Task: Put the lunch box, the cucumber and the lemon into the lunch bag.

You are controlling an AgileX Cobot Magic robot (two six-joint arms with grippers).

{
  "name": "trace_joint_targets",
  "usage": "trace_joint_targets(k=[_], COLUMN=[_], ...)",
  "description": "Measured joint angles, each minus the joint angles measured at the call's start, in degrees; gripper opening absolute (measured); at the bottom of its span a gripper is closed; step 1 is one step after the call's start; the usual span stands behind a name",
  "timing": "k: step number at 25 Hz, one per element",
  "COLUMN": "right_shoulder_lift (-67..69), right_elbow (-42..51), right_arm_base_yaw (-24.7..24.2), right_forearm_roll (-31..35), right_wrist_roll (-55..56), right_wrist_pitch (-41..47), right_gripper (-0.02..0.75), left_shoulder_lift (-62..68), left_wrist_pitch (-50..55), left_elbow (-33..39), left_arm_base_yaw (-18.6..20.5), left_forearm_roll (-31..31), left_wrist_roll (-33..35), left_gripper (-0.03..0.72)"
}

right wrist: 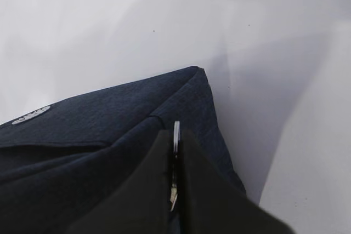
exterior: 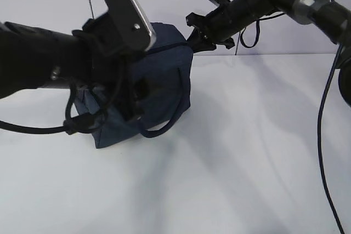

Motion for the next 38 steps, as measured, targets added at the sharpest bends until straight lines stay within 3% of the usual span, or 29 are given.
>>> trace_joint_targets(k=[5, 8, 11, 13, 21, 32, 35, 38], right_shoulder_lift=[0.00, 0.00, 0.00, 0.00, 0.00, -0.09, -0.09, -0.09], right_elbow=[0.00, 0.00, 0.00, 0.00, 0.00, 0.00, 0.00, 0.00], right_arm_base_yaw=[0.10, 0.10, 0.10, 0.10, 0.10, 0.10, 0.10, 0.10], right_forearm_roll=[0.21, 0.21, 0.27, 0.27, 0.27, 0.57, 1.74, 3.18], right_wrist_roll=[0.00, 0.00, 0.00, 0.00, 0.00, -2.26, -3.35, -3.96], right_wrist_pitch=[0.00, 0.00, 0.00, 0.00, 0.10, 0.10, 0.10, 0.10], right_gripper=[-0.013, -0.013, -0.013, -0.013, -0.013, -0.011, 0.047, 0.198], left_shoulder_lift=[7.19, 10.38, 11.35, 11.35, 11.35, 10.12, 10.12, 10.12], left_wrist_pitch=[7.90, 11.66, 13.04, 13.56, 17.67, 14.76, 14.76, 14.76], left_elbow=[-4.55, -7.94, -9.67, -9.95, -10.22, -10.22, -10.22, -10.22], left_arm_base_yaw=[-0.62, -0.62, -0.62, -0.62, -0.01, 4.75, 4.75, 4.75], left_forearm_roll=[4.74, 8.40, 10.45, 11.18, 15.47, 13.71, 12.42, 11.76], left_wrist_roll=[0.00, 0.00, 0.00, 0.00, -0.70, -6.57, -6.57, -6.65], left_gripper=[0.442, 0.299, 0.096, 0.039, 0.014, 0.013, 0.013, 0.015])
